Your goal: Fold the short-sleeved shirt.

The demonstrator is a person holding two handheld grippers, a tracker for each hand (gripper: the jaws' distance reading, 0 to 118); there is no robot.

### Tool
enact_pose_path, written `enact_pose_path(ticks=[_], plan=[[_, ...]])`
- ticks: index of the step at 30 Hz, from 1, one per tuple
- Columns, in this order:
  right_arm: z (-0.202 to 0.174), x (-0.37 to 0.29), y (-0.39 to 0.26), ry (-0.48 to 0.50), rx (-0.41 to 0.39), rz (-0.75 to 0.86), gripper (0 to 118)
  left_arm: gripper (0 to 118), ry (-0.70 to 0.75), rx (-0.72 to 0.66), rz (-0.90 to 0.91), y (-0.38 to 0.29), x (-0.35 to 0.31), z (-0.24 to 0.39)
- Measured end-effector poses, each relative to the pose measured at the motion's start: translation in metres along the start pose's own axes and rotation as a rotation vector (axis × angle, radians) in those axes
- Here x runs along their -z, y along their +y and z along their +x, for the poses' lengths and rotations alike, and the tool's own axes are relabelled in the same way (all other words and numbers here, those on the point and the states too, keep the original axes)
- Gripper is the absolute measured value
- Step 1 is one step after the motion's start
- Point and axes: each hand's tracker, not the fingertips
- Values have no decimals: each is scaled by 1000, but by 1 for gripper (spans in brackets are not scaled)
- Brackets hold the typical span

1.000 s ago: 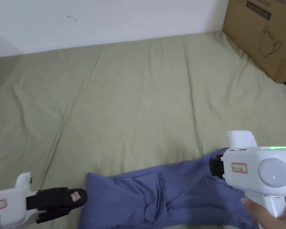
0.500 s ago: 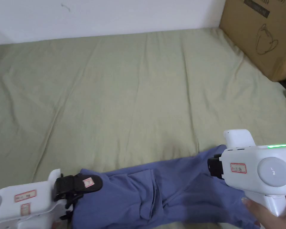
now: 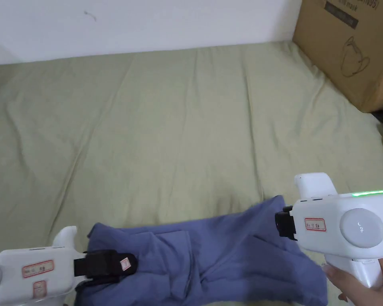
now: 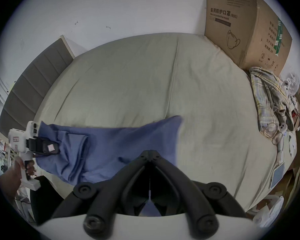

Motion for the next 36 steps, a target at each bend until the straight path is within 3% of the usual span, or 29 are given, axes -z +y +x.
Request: enact_pose_path(ticks=[2, 6, 8, 12, 14, 20, 23, 24, 25, 26, 27, 31, 32, 33, 34, 35, 36], plan=[[-1, -3, 2, 10, 0, 11, 1, 9, 149, 45, 25, 8, -36, 10], [-9, -6, 1, 40, 4, 30, 1, 9, 760, 249, 84, 10, -83, 53], [-13, -7, 0, 56, 4, 36, 1, 9, 756, 259, 176, 6, -95, 69], [-20, -8, -5, 89, 1, 37, 1, 9, 747, 317, 106, 6, -68, 98], [-22, -10, -6, 92, -11, 35, 1, 9, 620, 280, 66, 11, -47, 104], [-13, -19, -10, 73, -14, 33, 1, 15, 435, 205, -43, 23, 40, 122], [-6, -20, -12, 60, -1, 34, 1, 43, 346, 139, -133, 27, 80, 121], [-4, -21, -12, 56, 5, 33, 1, 64, 304, 76, -176, 28, 89, 118], [-3, -21, -12, 56, 10, 34, 1, 96, 259, 38, -182, 28, 93, 117], [-1, -22, -12, 56, 14, 34, 1, 110, 204, 2, -174, 29, 95, 114], [-1, -23, -13, 57, 17, 35, 1, 114, 167, -25, -156, 31, 95, 114], [-1, -22, -13, 55, 13, 35, 1, 112, 220, 35, -76, 38, 74, 118], [0, -21, -13, 59, 17, 36, 1, 104, 228, 56, -67, 38, 67, 118], [0, -20, -13, 63, 23, 38, 1, 84, 202, 98, -67, 36, 57, 124], [1, -19, -13, 65, 30, 41, 1, 33, 193, 146, -56, 33, 49, 127], [1, -18, -12, 68, 34, 43, 1, 1, 215, 212, -43, 31, 44, 130], [1, -18, -12, 72, 35, 45, 1, 0, 270, 279, -45, 28, 44, 133]])
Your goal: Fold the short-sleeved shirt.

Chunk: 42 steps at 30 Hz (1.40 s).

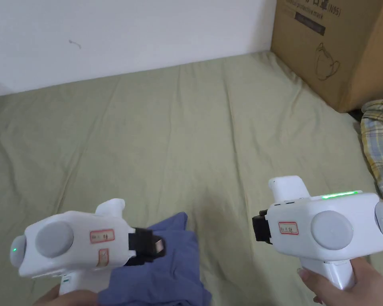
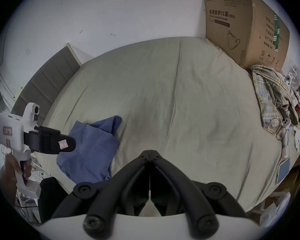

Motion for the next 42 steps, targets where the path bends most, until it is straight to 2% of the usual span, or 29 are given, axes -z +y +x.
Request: enact_pose_path(ticks=[1, 4, 8, 11, 16, 19, 22, 25, 27, 32, 38, 42], plan=[[0, 0, 0, 2, -2, 2, 1, 0, 52, 32, 11, -3, -4, 4], [1, 1, 1, -5, -13, 2, 1, 0, -61, -20, -69, -8, 8, 4], [8, 3, 1, -8, 2, -2, 1, 0, -81, -59, -133, -8, 47, 11], [12, 3, 1, -17, 4, -8, 1, 0, -5, -76, -224, -8, 84, 7], [15, 4, 0, -27, -1, -15, 1, 0, -125, -218, -225, -10, 110, -10], [16, 5, -1, -20, 16, -12, 1, 0, -147, -210, -219, -10, 105, -11], [14, 4, 0, -15, 22, -12, 1, 0, -213, -204, -198, -5, 89, -5], [10, -6, 3, -13, 20, -4, 1, 0, -314, -230, -87, 4, 54, 6], [10, -18, 8, 1, 32, 50, 1, 0, -331, -190, -6, 10, 22, 11], [5, -52, 23, -4, 45, 154, 1, 0, -210, -96, 252, 4, -65, 4], [-12, -52, 28, 11, 24, 157, 1, 0, -198, -250, 351, -39, -115, -38], [-28, -38, 22, 35, 5, 121, 1, 0, -178, -284, 359, -62, -129, -50]])
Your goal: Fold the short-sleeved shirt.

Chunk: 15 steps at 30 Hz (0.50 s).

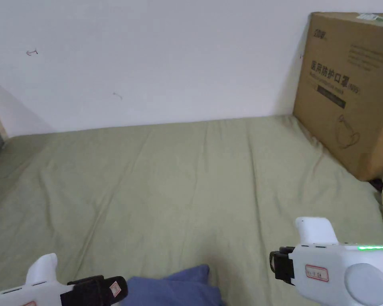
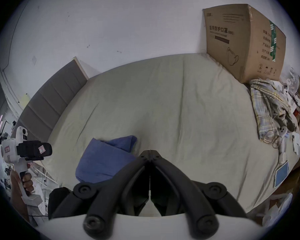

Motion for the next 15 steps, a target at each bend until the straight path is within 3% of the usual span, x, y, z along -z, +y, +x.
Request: enact_pose_path(ticks=[6, 11, 15], plan=[[-30, 27, -11, 57, -35, -84, 1, 0, 33, -35, -5, -11, -12, -16], [-58, 84, -26, 189, -4, -278, 1, 0, 50, -39, -26, -15, -14, -37], [-49, 139, -47, 370, 196, -433, 1, 0, 72, -57, -41, -20, -10, -53]])
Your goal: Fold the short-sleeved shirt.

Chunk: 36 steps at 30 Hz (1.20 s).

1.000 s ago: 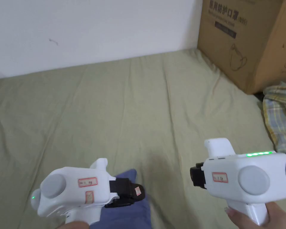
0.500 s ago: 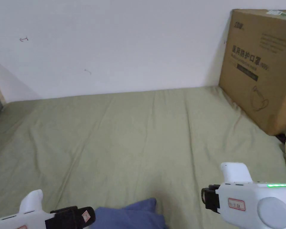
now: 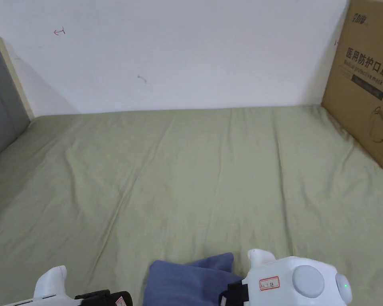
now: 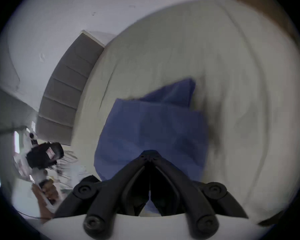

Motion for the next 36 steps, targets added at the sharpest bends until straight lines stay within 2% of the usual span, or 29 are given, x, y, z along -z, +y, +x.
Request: enact_pose_path(ticks=[1, 2, 3, 5, 6, 7, 8, 9, 10, 11, 12, 13, 16, 20, 23, 25, 27, 28, 29, 30, 31, 32, 33, 36], plan=[[14, 9, 0, 13, 73, -32, 1, 0, 7, -16, 0, -1, 2, -5], [23, 15, -2, -18, 108, -50, 1, 0, 9, -35, 0, -1, 4, -10], [32, 17, -5, -32, 109, -57, 1, 0, 3, -61, -2, 0, 6, -16], [49, 13, -11, 66, 129, -34, 1, 1, -23, -116, -13, 2, 12, -27], [55, 11, -12, 80, 142, -37, 1, 1, -43, -136, -16, 5, 15, -32], [61, 10, -13, 51, 140, -51, 1, 1, -64, -155, -26, 9, 19, -36], [65, 9, -13, 49, 148, -58, 1, 4, -73, -166, -36, 13, 24, -41], [68, 6, -17, 75, 171, -55, 1, 11, -81, -174, -40, 16, 28, -45], [70, 5, -19, 93, 193, -50, 1, 32, -104, -170, -42, 23, 35, -50], [72, 5, -21, 93, 198, -48, 1, 61, -130, -172, -53, 28, 41, -54], [73, 5, -22, 94, 201, -45, 1, 97, -143, -173, -68, 31, 48, -58], [75, 5, -25, 98, 201, -40, 1, 118, -178, -173, -92, 36, 56, -63], [78, 5, -27, 108, 199, -31, 1, 116, -267, -176, -147, 44, 87, -75], [82, 5, -27, 124, 208, -32, 1, 118, -284, -207, -238, 46, 128, -94], [81, 6, -28, 128, 203, -34, 1, 118, -334, -255, -416, 34, 175, -103], [82, 6, -28, 128, 196, -34, 1, 118, -447, -170, -416, 30, 180, -90], [83, 7, -29, 132, 193, -32, 1, 114, -452, -160, -417, 28, 192, -83], [84, 7, -29, 136, 193, -31, 1, 91, -459, -182, -422, 25, 191, -80], [85, 8, -29, 140, 194, -31, 1, 52, -441, -196, -433, 24, 195, -80], [86, 8, -29, 138, 196, -32, 1, 28, -327, -165, -425, 24, 197, -80], [86, 8, -29, 140, 199, -32, 1, 27, -173, -80, -417, 23, 197, -79], [86, 8, -29, 148, 202, -31, 1, 27, -173, -86, -431, 20, 195, -83], [87, 7, -28, 136, 198, -33, 1, 27, -300, -174, -407, 20, 192, -84], [76, 2, -29, 117, 192, -18, 1, 28, -263, -120, -405, 21, 183, -75]])
